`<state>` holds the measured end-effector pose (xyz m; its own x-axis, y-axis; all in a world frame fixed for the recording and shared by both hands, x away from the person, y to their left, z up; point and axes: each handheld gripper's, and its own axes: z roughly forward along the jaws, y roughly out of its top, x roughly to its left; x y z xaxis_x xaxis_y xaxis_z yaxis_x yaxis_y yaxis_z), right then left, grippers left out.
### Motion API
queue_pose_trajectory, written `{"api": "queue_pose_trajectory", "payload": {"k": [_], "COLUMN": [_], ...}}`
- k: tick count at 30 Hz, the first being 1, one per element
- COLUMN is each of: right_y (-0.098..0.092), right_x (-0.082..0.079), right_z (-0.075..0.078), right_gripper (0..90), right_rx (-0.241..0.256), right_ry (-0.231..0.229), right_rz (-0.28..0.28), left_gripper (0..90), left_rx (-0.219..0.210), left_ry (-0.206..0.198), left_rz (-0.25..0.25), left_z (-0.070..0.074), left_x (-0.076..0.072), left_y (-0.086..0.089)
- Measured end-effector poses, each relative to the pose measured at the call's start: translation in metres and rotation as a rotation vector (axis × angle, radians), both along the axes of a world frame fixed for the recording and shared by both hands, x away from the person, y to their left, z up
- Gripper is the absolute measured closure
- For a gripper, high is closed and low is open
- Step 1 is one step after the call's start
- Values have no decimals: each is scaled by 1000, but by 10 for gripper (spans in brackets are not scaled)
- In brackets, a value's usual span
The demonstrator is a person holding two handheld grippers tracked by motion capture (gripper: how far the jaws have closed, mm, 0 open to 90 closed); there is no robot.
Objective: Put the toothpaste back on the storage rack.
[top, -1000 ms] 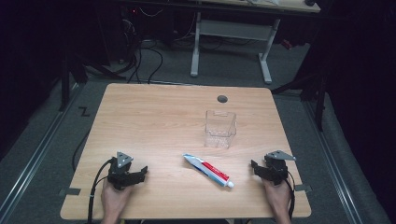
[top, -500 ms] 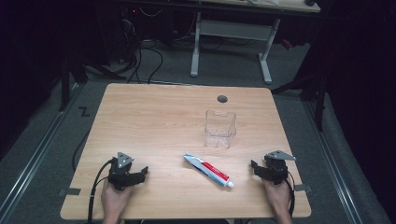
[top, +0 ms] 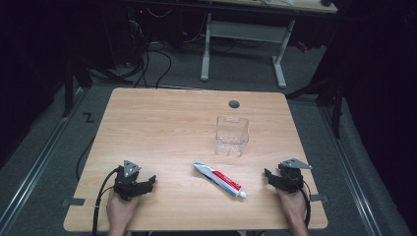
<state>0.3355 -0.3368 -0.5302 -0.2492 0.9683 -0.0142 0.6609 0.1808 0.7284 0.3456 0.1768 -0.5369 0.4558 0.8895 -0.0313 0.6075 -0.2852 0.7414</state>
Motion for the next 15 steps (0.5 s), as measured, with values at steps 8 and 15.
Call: {"api": "queue_pose_trajectory", "payload": {"k": [8, 15], "right_y": [-2, 1], "right_x": [-3, -10], "right_z": [2, 7], "right_gripper": [441, 503], "right_rx": [-5, -22], "right_ry": [9, -17], "right_rz": [-2, 14], "left_gripper": [224, 224], "left_rx": [1, 1], "left_ry": [0, 0], "left_rz": [1, 3], "left_z": [0, 0], "left_x": [0, 0], "left_y": [0, 0]}}
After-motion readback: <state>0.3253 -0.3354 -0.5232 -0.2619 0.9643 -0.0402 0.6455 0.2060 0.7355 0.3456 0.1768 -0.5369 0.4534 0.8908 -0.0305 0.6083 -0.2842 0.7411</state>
